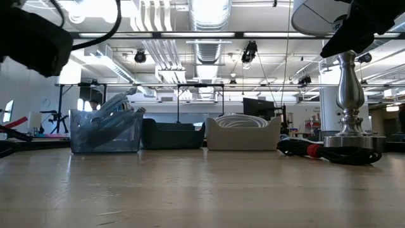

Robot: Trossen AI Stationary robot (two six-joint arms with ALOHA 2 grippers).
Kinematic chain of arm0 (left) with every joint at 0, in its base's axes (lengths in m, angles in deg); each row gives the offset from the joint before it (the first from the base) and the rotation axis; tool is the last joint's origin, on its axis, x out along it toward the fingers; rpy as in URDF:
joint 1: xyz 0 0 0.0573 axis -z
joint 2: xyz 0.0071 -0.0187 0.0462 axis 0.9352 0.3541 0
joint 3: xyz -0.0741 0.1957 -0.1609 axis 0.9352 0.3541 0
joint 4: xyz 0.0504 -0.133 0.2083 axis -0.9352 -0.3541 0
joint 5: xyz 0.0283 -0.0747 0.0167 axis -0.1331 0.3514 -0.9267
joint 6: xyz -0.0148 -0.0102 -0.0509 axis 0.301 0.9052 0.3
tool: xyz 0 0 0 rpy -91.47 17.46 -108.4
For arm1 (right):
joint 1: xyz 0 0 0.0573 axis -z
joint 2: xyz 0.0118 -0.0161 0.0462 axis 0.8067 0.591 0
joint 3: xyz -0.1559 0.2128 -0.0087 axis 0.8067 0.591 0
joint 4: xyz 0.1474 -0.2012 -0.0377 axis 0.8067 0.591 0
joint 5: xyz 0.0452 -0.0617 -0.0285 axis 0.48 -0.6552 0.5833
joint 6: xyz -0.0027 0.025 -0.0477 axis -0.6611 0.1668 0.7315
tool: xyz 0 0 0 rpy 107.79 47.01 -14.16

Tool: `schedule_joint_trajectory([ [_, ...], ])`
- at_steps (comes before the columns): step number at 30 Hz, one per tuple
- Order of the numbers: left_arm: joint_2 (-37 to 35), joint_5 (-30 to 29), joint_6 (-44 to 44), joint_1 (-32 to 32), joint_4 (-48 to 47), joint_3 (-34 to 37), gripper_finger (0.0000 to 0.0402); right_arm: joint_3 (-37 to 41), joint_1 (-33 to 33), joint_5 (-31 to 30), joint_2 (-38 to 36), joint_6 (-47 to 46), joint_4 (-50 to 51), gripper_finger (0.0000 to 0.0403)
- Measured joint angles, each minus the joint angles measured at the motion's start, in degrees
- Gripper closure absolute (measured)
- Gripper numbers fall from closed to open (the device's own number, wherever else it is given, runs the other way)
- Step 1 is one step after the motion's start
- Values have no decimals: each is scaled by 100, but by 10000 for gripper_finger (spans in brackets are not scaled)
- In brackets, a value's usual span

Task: Pick & Place USB Port
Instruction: Put the bottom left black charger cable into the dark green bin

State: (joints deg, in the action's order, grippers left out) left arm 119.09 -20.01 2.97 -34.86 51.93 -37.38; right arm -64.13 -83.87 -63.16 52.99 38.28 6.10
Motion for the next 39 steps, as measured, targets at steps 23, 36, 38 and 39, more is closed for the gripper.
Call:
schedule_joint_trajectory([
  [23,7,-735,-343,283,-452,86,266,-10,1,14,0,533,-119,308],
  [36,101,-952,-573,305,-424,86,266,-10,0,14,0,534,-138,308],
  [38,190,-949,-573,334,-408,88,266,-10,1,14,0,534,-143,310],
  [39,246,-914,-574,341,-385,88,266,-10,1,14,0,533,-143,309],
])
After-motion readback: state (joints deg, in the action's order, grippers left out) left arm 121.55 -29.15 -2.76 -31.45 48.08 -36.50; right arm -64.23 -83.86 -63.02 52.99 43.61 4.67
